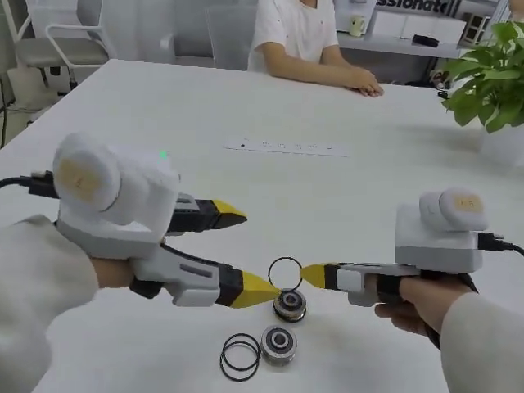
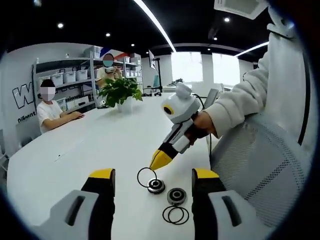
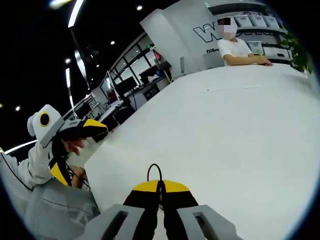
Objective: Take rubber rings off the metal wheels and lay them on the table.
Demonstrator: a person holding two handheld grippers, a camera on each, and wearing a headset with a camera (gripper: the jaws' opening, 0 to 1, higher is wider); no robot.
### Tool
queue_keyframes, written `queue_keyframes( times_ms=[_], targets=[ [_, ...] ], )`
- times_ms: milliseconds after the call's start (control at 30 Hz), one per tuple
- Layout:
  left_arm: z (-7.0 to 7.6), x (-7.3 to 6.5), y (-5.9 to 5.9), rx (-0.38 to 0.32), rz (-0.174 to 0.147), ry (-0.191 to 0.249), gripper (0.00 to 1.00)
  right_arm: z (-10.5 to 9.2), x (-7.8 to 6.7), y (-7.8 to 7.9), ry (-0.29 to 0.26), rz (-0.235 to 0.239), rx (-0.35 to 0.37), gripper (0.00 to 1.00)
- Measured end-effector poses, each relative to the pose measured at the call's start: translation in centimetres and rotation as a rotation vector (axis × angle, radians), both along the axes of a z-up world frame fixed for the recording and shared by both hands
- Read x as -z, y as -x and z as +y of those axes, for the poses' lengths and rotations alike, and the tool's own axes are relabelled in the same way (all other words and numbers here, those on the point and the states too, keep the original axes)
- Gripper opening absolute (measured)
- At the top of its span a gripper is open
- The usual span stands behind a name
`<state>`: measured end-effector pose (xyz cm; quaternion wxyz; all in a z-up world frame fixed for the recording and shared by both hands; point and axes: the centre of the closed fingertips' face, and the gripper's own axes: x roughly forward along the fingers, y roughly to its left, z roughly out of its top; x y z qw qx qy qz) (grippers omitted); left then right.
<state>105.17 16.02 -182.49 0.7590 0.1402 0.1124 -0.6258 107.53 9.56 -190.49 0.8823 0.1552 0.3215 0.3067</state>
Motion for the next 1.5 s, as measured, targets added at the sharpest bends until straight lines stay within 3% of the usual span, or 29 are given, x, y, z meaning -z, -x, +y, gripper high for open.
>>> queue_keyframes(
  times_ms=[133,200,267,433,567,767,1000,1133,1267,1500],
  targets=[
    [1.8,0.0,0.5,-0.030,0.002,0.023,0.66,0.3,-0.1,0.1,-0.006,0.001,-0.009,0.00],
    [2.6,-0.1,0.8,-0.051,0.026,0.050,0.69,0.5,-0.1,0.1,-0.011,0.001,-0.015,0.00],
    [3.1,-0.1,1.1,-0.060,0.020,0.055,0.70,0.8,-0.2,0.3,-0.010,0.002,-0.025,0.00],
    [4.1,0.3,1.5,-0.060,0.006,0.039,0.77,1.5,-0.2,0.7,-0.006,0.003,-0.055,0.00],
    [4.7,0.7,2.1,-0.054,0.026,0.041,0.85,2.1,-0.4,1.0,-0.010,-0.002,-0.079,0.00],
    [5.5,1.7,2.3,-0.059,0.065,0.029,0.86,3.0,-0.6,1.5,-0.023,0.003,-0.112,0.00],
    [6.1,3.8,2.6,-0.059,0.107,-0.030,0.83,4.6,-0.2,2.7,-0.014,0.019,-0.177,0.00],
    [6.0,4.1,2.8,-0.050,0.122,-0.039,0.84,5.3,0.2,3.3,0.003,0.026,-0.215,0.00],
    [5.9,4.9,3.3,-0.029,0.126,-0.076,0.84,6.1,0.8,4.0,0.039,0.029,-0.263,0.00],
    [5.9,5.4,3.7,-0.014,0.137,-0.102,0.83,6.9,1.9,5.2,0.136,-0.001,-0.356,0.00]
  ],
)
